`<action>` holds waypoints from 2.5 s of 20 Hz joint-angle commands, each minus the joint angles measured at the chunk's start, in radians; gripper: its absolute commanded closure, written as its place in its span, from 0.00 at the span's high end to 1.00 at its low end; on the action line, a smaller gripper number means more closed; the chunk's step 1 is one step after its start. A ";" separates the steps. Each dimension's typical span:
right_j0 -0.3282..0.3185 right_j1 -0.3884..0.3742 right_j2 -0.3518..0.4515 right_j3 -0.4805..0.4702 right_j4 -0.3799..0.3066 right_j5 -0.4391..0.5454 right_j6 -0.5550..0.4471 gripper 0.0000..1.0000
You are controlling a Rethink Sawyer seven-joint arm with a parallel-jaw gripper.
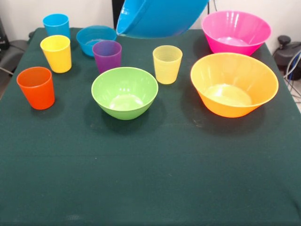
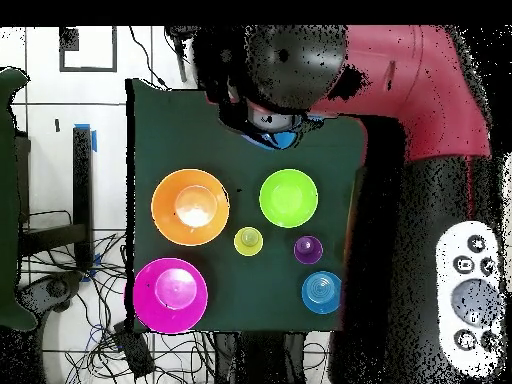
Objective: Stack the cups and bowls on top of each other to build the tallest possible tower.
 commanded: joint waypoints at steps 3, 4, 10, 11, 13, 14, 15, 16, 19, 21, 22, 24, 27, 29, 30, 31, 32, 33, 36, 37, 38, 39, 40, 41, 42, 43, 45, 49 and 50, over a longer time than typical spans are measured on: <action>-0.003 0.027 -0.017 0.109 -0.038 -0.051 0.014 0.00; -0.004 0.027 -0.017 0.111 -0.039 -0.058 0.015 0.00; -0.004 0.004 -0.023 0.130 -0.036 -0.058 0.018 0.00; -0.001 -0.001 -0.022 0.111 -0.036 -0.021 0.014 0.00; -0.001 -0.005 -0.023 0.123 -0.037 -0.037 0.012 0.00; -0.003 -0.005 -0.023 0.132 -0.037 -0.051 0.012 0.00; -0.009 -0.016 -0.025 0.169 -0.032 -0.082 0.008 0.00; -0.012 -0.019 -0.027 0.183 -0.030 -0.095 0.010 0.00; -0.019 -0.024 -0.033 0.247 -0.035 -0.167 0.017 0.00; -0.026 -0.027 -0.031 0.282 -0.037 -0.222 0.016 0.00; -0.028 -0.029 -0.030 0.290 -0.037 -0.229 0.015 0.00; -0.029 -0.029 -0.028 0.289 -0.040 -0.231 0.010 0.00; -0.029 -0.029 -0.027 0.285 -0.041 -0.233 0.008 0.00; -0.025 -0.030 -0.030 0.284 -0.041 -0.229 0.014 0.00; -0.025 -0.031 -0.031 0.282 -0.041 -0.226 0.015 0.00; -0.023 -0.031 -0.031 0.278 -0.042 -0.222 0.016 0.00; -0.024 -0.031 -0.031 0.279 -0.042 -0.223 0.016 0.00; -0.023 -0.030 -0.031 0.275 -0.042 -0.223 0.018 0.00; -0.022 -0.031 -0.031 0.275 -0.041 -0.218 0.020 0.00; -0.022 -0.032 -0.031 0.276 -0.041 -0.217 0.020 0.00; -0.022 -0.032 -0.031 0.276 -0.041 -0.217 0.020 0.00; -0.021 -0.032 -0.032 0.277 -0.041 -0.218 0.021 0.00; -0.021 -0.031 -0.032 0.275 -0.041 -0.215 0.021 0.00; -0.020 -0.031 -0.032 0.271 -0.042 -0.208 0.020 0.00; -0.020 -0.031 -0.033 0.271 -0.042 -0.207 0.020 0.00; -0.019 -0.030 -0.033 0.270 -0.043 -0.208 0.022 0.00; -0.018 -0.032 -0.035 0.274 -0.042 -0.211 0.025 0.00; -0.018 -0.033 -0.035 0.273 -0.041 -0.205 0.025 0.00; -0.018 -0.033 -0.035 0.273 -0.041 -0.205 0.026 0.00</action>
